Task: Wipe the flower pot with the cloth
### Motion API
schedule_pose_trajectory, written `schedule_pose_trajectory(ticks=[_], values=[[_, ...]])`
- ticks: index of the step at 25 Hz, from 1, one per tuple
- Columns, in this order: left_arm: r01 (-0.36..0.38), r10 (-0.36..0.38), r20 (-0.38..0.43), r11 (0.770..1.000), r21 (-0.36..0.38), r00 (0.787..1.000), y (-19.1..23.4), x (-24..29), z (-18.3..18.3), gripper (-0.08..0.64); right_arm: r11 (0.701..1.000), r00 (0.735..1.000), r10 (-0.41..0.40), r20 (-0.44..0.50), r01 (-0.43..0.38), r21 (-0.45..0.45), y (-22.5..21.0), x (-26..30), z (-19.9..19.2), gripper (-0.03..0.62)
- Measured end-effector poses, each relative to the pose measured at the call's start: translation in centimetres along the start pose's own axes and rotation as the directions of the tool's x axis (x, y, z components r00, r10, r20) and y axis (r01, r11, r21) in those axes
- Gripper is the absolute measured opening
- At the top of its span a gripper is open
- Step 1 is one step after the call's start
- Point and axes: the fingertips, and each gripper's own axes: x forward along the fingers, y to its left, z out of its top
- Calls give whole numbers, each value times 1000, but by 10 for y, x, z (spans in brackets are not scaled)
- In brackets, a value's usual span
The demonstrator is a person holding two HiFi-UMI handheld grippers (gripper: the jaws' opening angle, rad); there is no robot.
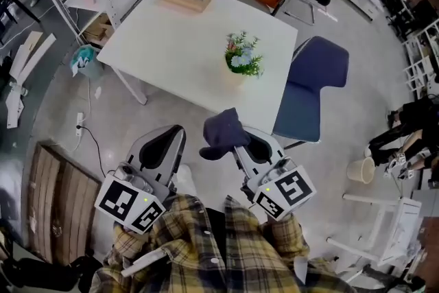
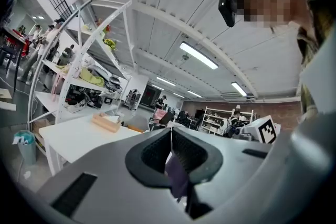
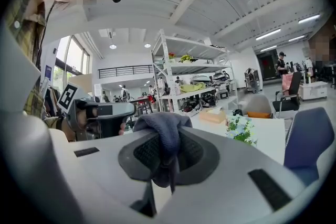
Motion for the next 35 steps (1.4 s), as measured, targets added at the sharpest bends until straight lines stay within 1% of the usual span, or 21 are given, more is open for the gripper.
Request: schedule_pose_trajectory(ticks=[5, 9, 14, 18, 23, 29, 35], values=[[56, -57, -54, 998, -10, 997, 42, 11, 3, 15, 996, 997, -76, -8, 77, 48, -4, 36, -5, 25], [99, -101, -81, 995, -30, 992, 58, 26, 3, 15, 990, 992, -121, -41, 124, 66, -15, 50, -7, 25], [129, -133, -105, 990, -49, 985, 75, 49, 0, 15, 983, 984, -164, -67, 169, 77, -36, 66, -6, 25], [133, -138, -112, 990, -53, 984, 95, 68, 4, 15, 980, 982, -172, -73, 178, 85, -56, 89, -3, 25], [144, -147, -123, 989, -39, 981, 119, 104, 15, 15, 980, 984, -167, -64, 173, 97, -84, 122, 7, 25], [182, -181, -131, 983, -8, 975, 141, 165, 36, 15, 979, 985, -168, -36, 171, 106, -127, 154, 29, 25], [227, -223, -131, 974, 18, 966, 150, 221, 48, 15, 977, 984, -180, -8, 180, 114, -167, 164, 42, 25]])
